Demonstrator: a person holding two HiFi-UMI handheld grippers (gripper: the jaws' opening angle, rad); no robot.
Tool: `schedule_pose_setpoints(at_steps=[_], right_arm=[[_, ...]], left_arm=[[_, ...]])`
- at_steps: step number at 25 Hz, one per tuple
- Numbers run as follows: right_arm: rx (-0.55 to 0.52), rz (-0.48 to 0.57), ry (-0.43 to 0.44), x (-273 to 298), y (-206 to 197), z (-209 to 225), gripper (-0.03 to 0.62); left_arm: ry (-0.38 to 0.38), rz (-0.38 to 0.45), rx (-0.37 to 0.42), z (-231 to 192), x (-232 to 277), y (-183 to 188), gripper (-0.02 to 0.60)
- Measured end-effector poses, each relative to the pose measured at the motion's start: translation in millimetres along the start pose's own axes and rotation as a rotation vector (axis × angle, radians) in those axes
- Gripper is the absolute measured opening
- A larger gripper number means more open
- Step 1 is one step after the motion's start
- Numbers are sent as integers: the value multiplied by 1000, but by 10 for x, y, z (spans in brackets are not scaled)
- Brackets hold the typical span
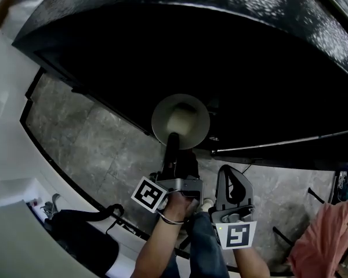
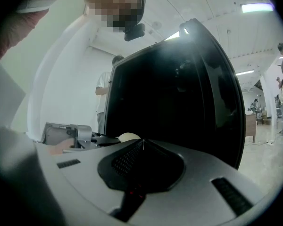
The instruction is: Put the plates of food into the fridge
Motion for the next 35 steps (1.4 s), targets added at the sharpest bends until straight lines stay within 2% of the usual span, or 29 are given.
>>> schedule_pose_setpoints(at_steps=[8,12,24,35], right_arm=[[7,-5,2,40,-30,26,12],[5,1,30,53,-45,21,12],[8,13,29,91,0,68,12],[13,5,-22,83,-5,125,12]], left_arm=[[10,6,-26,20,233,-10,63],[11,-1,-13,30,349,-49,63],[8,-14,6,71,610,-155,63],[13,-20,18,72,702,-182,63]])
Point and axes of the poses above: the fingertips, and each gripper's own axes: x forward along the fingers, z to its right, y out of its top, the point moved 4 cm from there along -x, backward along the fingers, and after that the axes turned 13 degrees about y, right-handed, at the moved point
